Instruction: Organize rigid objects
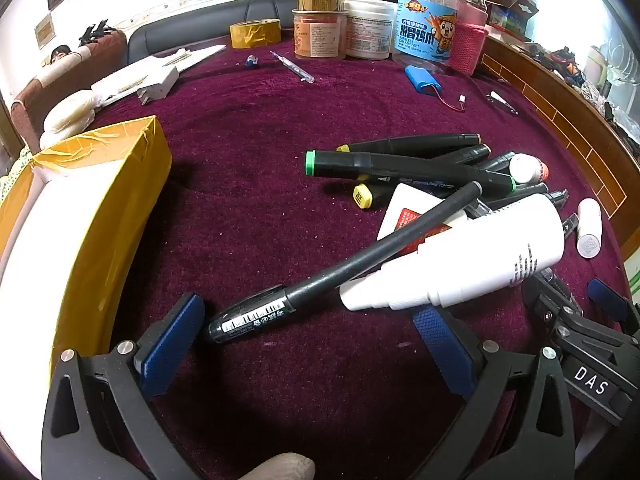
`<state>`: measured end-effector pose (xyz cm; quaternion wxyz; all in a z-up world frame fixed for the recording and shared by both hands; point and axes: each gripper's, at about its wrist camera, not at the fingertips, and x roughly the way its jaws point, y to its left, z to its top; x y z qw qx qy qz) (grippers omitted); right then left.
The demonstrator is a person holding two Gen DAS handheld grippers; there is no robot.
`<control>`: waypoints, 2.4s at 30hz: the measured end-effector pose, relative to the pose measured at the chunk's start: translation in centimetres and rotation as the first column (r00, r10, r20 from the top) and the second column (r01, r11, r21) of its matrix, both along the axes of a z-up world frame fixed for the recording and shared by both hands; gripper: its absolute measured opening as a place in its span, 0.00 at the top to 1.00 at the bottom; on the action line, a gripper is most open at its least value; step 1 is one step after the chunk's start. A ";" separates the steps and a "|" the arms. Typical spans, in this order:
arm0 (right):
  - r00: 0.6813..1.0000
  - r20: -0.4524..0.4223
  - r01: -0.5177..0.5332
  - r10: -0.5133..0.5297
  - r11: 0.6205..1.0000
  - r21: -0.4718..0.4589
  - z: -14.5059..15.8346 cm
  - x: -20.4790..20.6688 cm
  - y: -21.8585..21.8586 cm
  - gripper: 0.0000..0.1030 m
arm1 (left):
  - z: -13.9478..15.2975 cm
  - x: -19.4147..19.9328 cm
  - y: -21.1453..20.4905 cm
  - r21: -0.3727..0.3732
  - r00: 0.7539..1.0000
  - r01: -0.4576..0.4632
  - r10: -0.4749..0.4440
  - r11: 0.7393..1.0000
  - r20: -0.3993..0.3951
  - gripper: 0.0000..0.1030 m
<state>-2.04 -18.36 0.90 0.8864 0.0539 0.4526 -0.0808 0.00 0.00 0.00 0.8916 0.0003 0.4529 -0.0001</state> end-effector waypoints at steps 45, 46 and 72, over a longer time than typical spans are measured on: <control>0.997 -0.045 -0.067 0.069 0.997 0.025 0.2 -0.5 -0.4 0.01 | 0.0 0.0 0.0 0.002 1.000 0.000 0.000 1.000 -0.001 0.00; 0.997 -0.045 -0.067 0.068 0.997 0.024 0.2 -0.5 -0.4 0.01 | 0.0 0.0 0.0 0.002 1.000 0.000 0.000 1.000 -0.001 0.00; 0.990 -0.124 -0.078 0.072 0.996 -0.048 1.3 -0.5 -0.4 0.10 | 0.2 -1.1 0.2 0.010 0.992 0.123 -0.122 0.992 -0.037 0.00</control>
